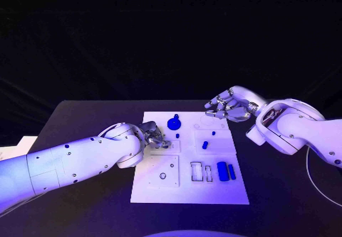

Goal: Assemble the parts on the task board

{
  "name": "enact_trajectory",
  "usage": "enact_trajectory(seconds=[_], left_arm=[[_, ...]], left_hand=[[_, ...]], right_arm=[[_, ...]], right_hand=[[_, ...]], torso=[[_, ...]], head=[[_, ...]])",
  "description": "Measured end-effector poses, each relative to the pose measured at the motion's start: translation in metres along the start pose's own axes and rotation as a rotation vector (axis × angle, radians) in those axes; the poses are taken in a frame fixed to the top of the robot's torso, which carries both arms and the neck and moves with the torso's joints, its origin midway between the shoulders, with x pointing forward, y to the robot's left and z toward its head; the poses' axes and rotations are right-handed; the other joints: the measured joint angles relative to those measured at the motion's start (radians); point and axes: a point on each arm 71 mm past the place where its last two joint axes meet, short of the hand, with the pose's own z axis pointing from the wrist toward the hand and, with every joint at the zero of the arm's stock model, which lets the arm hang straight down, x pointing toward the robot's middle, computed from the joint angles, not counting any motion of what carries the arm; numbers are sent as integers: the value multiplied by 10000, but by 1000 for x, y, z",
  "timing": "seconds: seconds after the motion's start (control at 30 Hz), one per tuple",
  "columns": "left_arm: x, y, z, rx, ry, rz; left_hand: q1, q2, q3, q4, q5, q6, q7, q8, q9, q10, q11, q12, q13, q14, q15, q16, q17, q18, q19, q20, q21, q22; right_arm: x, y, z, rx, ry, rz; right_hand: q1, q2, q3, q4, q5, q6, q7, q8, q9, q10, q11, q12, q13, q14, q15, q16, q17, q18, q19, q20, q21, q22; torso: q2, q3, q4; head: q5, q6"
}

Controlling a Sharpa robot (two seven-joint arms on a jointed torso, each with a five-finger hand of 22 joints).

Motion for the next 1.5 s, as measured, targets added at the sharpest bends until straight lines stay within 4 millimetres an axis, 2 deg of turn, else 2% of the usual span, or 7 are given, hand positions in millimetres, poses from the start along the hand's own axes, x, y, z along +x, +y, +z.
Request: enact_trajectory(seconds=[0.17,0.5,0.6,0.97,1.13,1.3,1.5], left_arm=[[0,-1,1,-70,63,12],[-1,-1,3,-215,128,29],[0,-1,4,-287,166,45],[0,-1,5,-408,230,71],[2,0,6,-479,309,95],[2,0,6,-495,343,95],[1,-1,5,-517,362,55]], left_hand=[[-184,-82,117,-172,28,63,-60,35,20,66,-37,21,30,-35,-35,0,0,0,1,-1,49,0],[-718,-80,302,-473,70,274,-166,90,50,191,-89,169,153,-37,-105,0,-1,0,0,-71,156,0],[-889,-103,100,-295,71,499,-358,115,50,230,-129,177,165,-37,-105,0,-1,0,0,-71,165,7],[-1227,-95,-250,2,74,623,-415,136,54,268,-98,233,233,-37,-105,0,-2,-1,36,-107,265,7],[-1614,-109,-954,349,89,734,-410,127,50,304,-132,258,263,-37,-105,0,-2,0,35,-106,305,6],[-1791,2,-2006,698,107,784,-395,124,48,352,-110,274,291,-37,-104,0,3,0,28,-113,319,6],[-1909,126,-2808,1010,107,783,-395,107,88,352,-110,274,313,-37,-104,0,6,1,-1,-143,357,5]], right_arm=[[0,0,0,-3,13,2],[0,0,0,-4,24,16],[0,0,0,3,24,32],[0,0,0,16,28,79],[0,0,0,17,30,92],[0,0,-1,18,34,99],[0,0,-1,23,37,102]], right_hand=[[0,0,0,0,0,0,0,0,0,-30,-30,0,0,0,0,0,-10,0,-44,1,-45,-42],[0,0,0,0,0,0,0,0,0,-30,-30,0,-9,0,0,0,-20,0,-74,0,-82,-122],[0,0,0,0,0,-1,0,0,0,-30,-29,0,-9,0,0,0,-20,0,-74,0,-83,-122],[0,0,1,-1,0,-1,0,0,0,-29,-29,0,-14,0,0,0,-34,1,-146,0,-123,-177],[0,0,-1,1,0,-1,0,0,0,-29,-29,0,-32,0,0,-55,-43,0,-146,0,-162,-189],[-51,10,-28,28,0,-1,0,0,0,-29,-28,0,-44,0,0,-55,-48,0,-146,0,-162,-218],[-120,14,-56,55,0,-1,0,0,0,-28,-28,0,-58,0,0,-55,-48,0,-146,0,-173,-219]], torso=[[0,0,5],[4,0,4],[4,0,4],[3,1,4],[2,1,6],[2,0,10],[2,0,12]], head=[[-7,-7],[-29,-24],[-31,-30],[-48,-8],[-50,-7],[-54,-7],[-55,6]])
